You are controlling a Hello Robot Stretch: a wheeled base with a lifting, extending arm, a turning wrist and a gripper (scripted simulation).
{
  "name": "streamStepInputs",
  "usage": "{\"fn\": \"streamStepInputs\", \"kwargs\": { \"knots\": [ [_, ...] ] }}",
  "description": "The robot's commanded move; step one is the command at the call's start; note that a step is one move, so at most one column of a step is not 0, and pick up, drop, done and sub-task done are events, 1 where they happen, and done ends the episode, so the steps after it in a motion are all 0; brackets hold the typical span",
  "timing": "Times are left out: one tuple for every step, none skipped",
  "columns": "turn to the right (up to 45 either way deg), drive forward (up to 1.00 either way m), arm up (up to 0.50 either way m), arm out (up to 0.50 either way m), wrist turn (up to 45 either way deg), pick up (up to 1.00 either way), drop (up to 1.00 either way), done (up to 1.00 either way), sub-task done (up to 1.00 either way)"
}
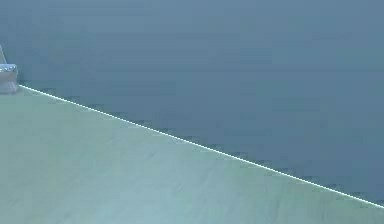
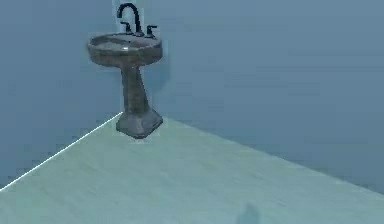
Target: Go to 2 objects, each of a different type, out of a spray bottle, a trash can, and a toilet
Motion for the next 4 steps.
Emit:
{"fn": "streamStepInputs", "kwargs": {
  "knots": [
    [-45.0,0.0,0.0,0.0,0.0,0.0,0.0,0.0,0.0],
    [-36.0,0.0,0.0,0.0,0.0,0.0,0.0,0.0,0.0],
    [0.0,1.0,0.0,0.0,0.0,0.0,0.0,0.0,0.0],
    [0.0,1.0,0.0,0.0,0.0,0.0,0.0,0.0,0.0]
  ]
}}
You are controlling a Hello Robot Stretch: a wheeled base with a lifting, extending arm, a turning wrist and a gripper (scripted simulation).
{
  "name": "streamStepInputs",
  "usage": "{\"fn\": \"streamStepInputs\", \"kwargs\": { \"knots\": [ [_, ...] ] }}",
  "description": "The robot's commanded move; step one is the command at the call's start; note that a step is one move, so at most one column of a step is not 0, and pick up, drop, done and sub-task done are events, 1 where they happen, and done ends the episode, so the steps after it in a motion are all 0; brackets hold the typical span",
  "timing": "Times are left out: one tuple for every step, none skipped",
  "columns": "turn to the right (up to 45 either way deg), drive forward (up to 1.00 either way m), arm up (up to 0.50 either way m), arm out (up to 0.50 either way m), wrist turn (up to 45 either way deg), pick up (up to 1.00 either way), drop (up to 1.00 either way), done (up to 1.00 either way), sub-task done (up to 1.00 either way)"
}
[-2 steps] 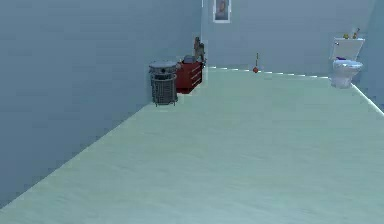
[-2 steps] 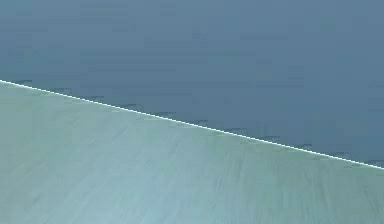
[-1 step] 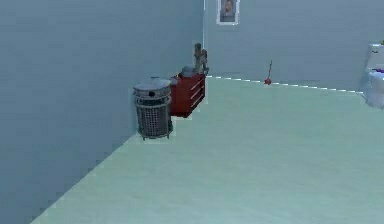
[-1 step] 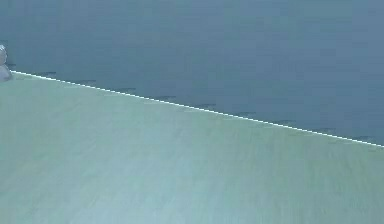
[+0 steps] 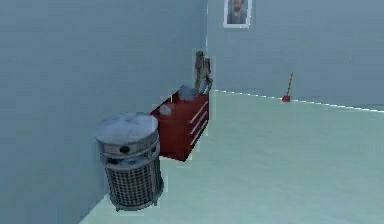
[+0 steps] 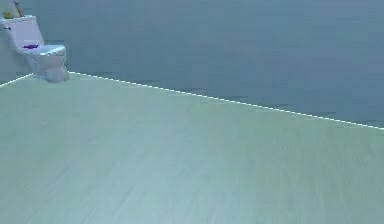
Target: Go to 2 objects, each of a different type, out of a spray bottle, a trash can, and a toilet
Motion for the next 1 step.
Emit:
{"fn": "streamStepInputs", "kwargs": {
  "knots": [
    [-6.0,0.0,0.0,0.0,0.0,0.0,0.0,0.0,0.0]
  ]
}}
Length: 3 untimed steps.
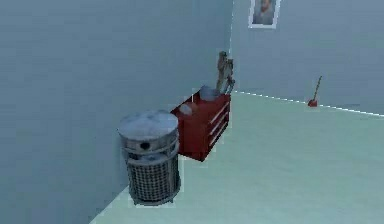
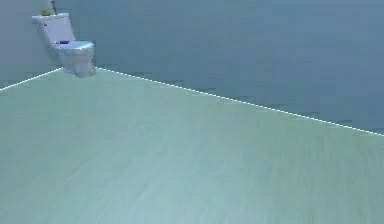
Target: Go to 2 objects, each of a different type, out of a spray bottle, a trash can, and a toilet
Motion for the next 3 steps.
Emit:
{"fn": "streamStepInputs", "kwargs": {
  "knots": [
    [0.0,0.4,0.0,0.0,0.0,0.0,0.0,0.0,0.0],
    [-18.0,0.0,0.0,0.0,0.0,0.0,0.0,0.0,0.0],
    [0.0,0.0,0.0,0.0,0.0,0.0,0.0,0.0,1.0]
  ]
}}
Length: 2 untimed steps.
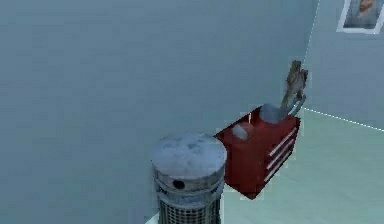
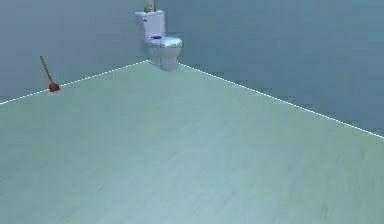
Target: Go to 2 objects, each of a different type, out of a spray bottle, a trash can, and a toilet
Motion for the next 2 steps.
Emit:
{"fn": "streamStepInputs", "kwargs": {
  "knots": [
    [45.0,0.0,0.0,0.0,0.0,0.0,0.0,0.0,0.0],
    [39.0,0.0,0.0,0.0,0.0,0.0,0.0,0.0,0.0]
  ]
}}
